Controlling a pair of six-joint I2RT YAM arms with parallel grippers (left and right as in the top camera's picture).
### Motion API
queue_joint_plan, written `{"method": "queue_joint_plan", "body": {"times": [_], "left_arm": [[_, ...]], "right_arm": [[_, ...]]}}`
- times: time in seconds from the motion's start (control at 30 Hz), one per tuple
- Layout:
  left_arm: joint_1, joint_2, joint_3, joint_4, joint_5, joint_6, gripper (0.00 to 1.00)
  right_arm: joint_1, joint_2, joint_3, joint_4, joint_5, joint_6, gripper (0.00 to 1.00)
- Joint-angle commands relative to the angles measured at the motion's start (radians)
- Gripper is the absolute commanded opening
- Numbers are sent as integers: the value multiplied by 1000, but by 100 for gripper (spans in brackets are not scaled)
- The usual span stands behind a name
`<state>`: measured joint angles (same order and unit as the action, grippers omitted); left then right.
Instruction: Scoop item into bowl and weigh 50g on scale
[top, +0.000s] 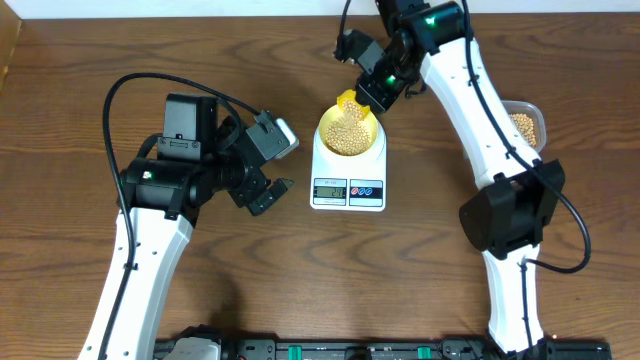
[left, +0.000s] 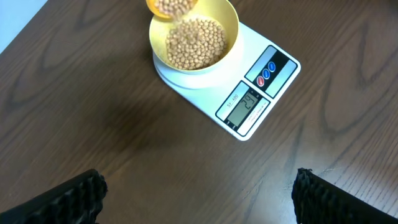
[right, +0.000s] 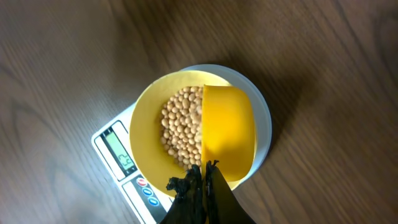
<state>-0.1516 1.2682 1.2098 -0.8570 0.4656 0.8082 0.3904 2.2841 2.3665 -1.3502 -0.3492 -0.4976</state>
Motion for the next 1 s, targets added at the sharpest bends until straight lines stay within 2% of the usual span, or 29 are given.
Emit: {"method": "queue_joint_plan", "body": {"times": [0.0,0.97], "left_arm": [[5,5,-5,-2,9,-9,98],[5,5,-5,-2,9,-9,98]], "right_arm": [[18,11,21,-3,53,-51,1],[19,11,75,2,51,-71,1]]}}
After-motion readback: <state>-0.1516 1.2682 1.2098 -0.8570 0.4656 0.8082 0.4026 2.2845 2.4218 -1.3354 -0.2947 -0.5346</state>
